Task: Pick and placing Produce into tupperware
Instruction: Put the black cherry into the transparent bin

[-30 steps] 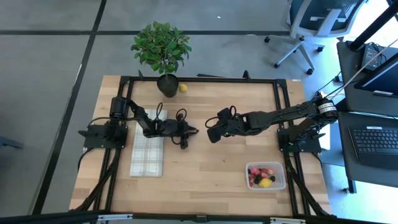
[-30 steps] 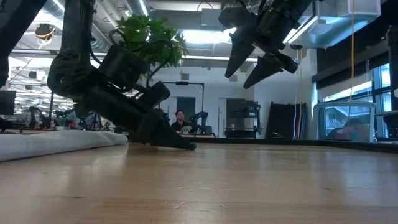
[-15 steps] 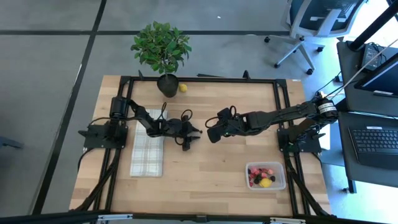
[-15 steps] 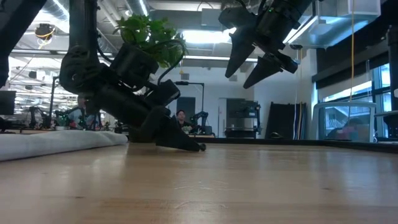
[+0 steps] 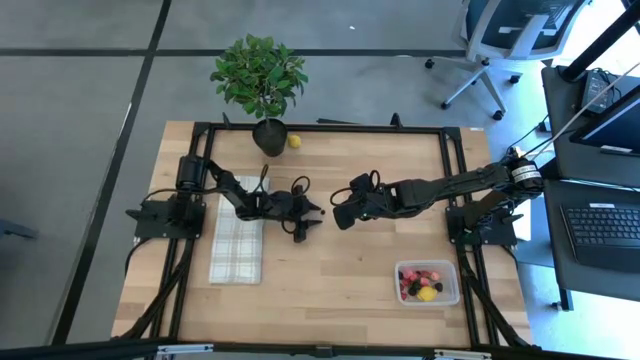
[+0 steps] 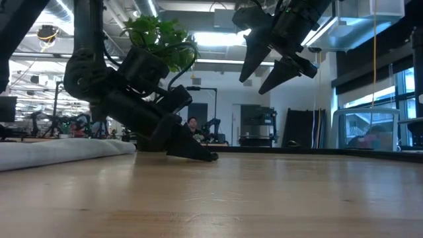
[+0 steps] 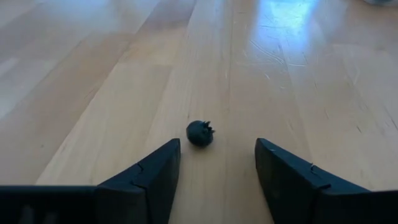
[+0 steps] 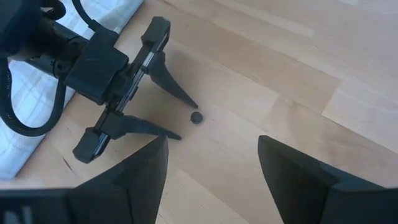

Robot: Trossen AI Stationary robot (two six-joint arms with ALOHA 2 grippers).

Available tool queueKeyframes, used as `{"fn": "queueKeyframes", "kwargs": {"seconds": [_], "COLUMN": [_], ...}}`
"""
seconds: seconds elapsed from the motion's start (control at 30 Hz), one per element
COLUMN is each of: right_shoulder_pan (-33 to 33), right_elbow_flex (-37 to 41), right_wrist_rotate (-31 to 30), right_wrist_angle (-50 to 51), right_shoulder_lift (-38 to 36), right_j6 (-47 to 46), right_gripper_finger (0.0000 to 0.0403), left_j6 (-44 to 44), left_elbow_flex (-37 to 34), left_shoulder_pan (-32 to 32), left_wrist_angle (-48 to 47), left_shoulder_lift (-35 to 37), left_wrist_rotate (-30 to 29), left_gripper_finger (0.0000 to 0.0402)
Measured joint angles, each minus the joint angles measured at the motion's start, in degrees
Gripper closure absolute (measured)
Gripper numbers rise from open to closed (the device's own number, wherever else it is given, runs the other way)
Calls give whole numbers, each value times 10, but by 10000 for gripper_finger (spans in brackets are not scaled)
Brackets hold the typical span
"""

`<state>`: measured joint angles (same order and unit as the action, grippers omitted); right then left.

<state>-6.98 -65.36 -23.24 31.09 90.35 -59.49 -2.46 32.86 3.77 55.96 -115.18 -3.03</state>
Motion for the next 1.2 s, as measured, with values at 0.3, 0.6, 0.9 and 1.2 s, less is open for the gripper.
{"fn": "queueKeyframes", "kwargs": {"seconds": [0.3,0.6,0.9,1.2], "right_shoulder_pan": [0,0,0,0], "right_elbow_flex": [0,0,0,0], "right_wrist_rotate": [0,0,-1,-1], "right_wrist_angle": [0,0,0,0], "right_shoulder_lift": [0,0,0,0], "right_j6": [0,3,4,13], "right_gripper_finger": [153,153,153,153], "left_j6": [-17,-19,-16,-15], "left_elbow_flex": [2,0,0,10], "left_shoulder_pan": [-2,-2,-1,0], "left_wrist_angle": [-28,-4,-1,14], "left_shoulder_lift": [3,0,0,-2], "left_wrist_rotate": [-6,-5,-27,-26], "left_gripper_finger": [200,201,219,241]}}
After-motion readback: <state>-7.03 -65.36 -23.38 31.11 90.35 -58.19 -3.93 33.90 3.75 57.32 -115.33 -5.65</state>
